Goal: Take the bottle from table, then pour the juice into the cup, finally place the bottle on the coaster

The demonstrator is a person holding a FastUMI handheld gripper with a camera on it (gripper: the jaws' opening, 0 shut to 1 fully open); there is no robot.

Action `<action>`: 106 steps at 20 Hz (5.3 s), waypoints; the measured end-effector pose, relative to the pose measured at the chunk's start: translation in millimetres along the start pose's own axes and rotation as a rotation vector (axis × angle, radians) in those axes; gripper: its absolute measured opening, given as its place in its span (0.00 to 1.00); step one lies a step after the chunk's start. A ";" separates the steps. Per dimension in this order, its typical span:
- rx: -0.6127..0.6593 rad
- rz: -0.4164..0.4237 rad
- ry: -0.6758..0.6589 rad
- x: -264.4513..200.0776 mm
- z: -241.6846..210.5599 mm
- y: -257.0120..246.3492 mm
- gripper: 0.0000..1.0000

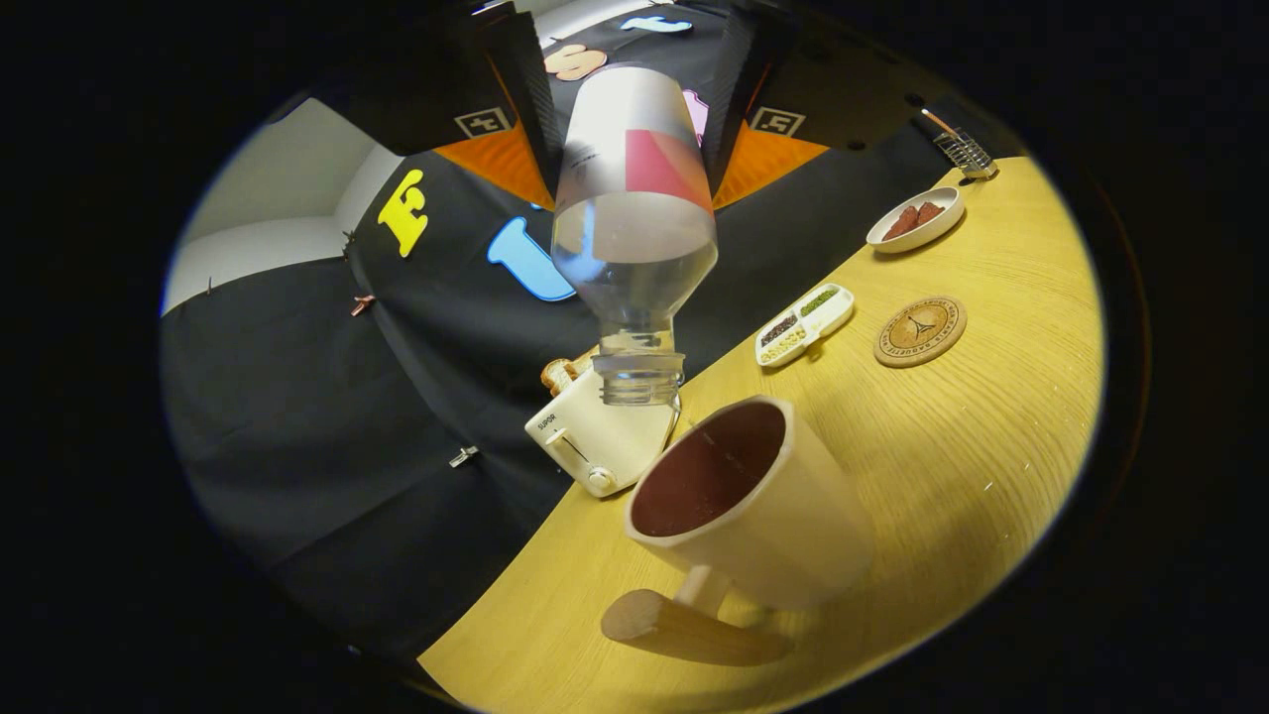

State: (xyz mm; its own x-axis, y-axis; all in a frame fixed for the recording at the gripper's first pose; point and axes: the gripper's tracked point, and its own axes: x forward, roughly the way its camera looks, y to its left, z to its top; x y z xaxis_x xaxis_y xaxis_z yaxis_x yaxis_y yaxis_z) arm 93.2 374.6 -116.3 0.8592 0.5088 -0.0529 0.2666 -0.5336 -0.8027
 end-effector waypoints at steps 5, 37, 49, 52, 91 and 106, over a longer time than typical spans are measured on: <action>-0.002 0.003 -0.005 1.3 1.4 1.3 0.71; 1.405 0.195 0.204 -34.7 26.9 38.8 0.72; 2.084 0.197 0.216 -36.0 10.6 46.4 0.74; 2.173 0.061 0.190 -31.2 -23.1 38.7 0.74; 2.421 -0.087 0.435 59.0 -27.3 177.7 1.00; 2.365 -0.187 0.479 -45.4 -89.0 107.2 1.00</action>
State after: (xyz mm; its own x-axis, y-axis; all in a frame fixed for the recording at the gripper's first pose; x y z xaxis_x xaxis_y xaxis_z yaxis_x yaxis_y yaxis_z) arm 121.6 234.2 -147.0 0.9828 0.1376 -0.1233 -0.1172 0.9802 0.1597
